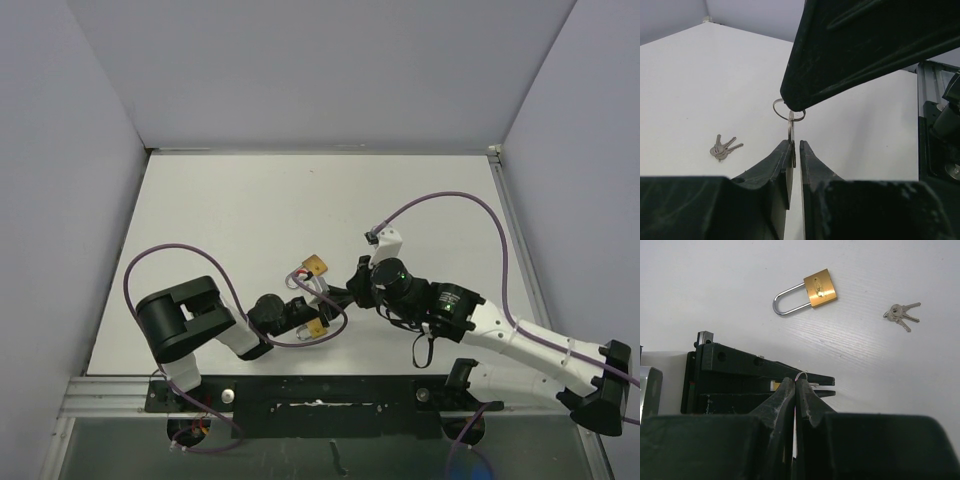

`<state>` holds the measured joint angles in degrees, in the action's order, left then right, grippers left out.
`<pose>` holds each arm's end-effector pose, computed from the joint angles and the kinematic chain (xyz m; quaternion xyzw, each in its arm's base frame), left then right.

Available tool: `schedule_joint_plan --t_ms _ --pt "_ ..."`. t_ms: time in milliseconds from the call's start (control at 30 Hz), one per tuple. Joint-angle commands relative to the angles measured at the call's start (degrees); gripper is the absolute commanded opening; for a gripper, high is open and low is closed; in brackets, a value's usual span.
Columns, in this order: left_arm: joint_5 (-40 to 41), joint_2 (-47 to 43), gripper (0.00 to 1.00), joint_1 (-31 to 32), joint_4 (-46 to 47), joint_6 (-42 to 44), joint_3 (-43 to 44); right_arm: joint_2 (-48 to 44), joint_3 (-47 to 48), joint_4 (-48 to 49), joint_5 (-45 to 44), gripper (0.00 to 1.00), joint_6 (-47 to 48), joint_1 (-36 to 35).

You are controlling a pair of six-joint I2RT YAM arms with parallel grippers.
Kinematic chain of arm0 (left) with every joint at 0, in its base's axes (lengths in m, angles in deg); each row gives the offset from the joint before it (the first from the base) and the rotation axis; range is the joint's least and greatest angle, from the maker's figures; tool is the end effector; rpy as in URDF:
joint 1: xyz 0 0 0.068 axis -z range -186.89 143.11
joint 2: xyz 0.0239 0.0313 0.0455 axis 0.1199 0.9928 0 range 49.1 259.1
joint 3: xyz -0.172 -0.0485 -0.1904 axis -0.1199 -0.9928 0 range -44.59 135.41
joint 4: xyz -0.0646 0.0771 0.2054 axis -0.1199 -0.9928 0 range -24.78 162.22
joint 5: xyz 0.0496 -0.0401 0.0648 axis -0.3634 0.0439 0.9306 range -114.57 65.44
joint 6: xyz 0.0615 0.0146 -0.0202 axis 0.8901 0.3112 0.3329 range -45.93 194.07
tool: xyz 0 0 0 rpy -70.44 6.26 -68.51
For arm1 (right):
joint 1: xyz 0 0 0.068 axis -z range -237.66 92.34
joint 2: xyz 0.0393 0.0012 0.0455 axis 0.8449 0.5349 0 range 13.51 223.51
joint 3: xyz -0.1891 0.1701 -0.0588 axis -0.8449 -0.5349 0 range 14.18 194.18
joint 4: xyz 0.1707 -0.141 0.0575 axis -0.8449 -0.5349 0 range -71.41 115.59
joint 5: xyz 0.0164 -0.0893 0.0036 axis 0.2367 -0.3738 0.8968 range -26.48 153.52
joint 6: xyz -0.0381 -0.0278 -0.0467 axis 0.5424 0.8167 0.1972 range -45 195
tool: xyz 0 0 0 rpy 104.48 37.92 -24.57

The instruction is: Unlock with the key

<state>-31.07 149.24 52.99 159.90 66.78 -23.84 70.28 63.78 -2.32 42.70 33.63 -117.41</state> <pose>0.1389 -0.2510 0.1846 0.3277 0.5665 -0.4486 0.6086 0.1161 0.1619 0.2867 -0.0571 0.8748 0.2484 0.4119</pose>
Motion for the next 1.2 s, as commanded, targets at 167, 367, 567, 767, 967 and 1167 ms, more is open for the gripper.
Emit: schedule_joint_plan --t_ms 167,367,567,767,967,1167 --pt "0.3 -2.3 0.07 -0.4 15.4 0.2 0.4 -2.5 0.2 -0.2 -3.1 0.0 -0.7 -0.5" --pt "0.6 -2.9 0.0 -0.6 15.4 0.3 -0.1 -3.1 -0.4 -0.6 -3.4 0.0 -1.4 -0.5" --pt "-0.2 -4.4 0.0 -1.5 15.4 -0.9 -1.6 -3.8 -0.9 -2.1 -4.8 0.07 -3.0 -0.5" --pt "-15.6 -7.3 0.0 -12.4 6.1 -19.8 -0.6 -7.8 -1.9 -2.5 -7.2 0.55 -2.4 -0.5" --pt "-22.1 -14.5 0.0 -14.0 -11.5 -20.8 1.5 -11.3 -6.4 3.1 -7.7 0.59 4.8 -0.1" --pt "-36.9 -19.3 0.0 -15.9 -27.6 -23.4 6.2 -20.4 -16.7 18.0 -2.0 0.53 14.9 1.4"
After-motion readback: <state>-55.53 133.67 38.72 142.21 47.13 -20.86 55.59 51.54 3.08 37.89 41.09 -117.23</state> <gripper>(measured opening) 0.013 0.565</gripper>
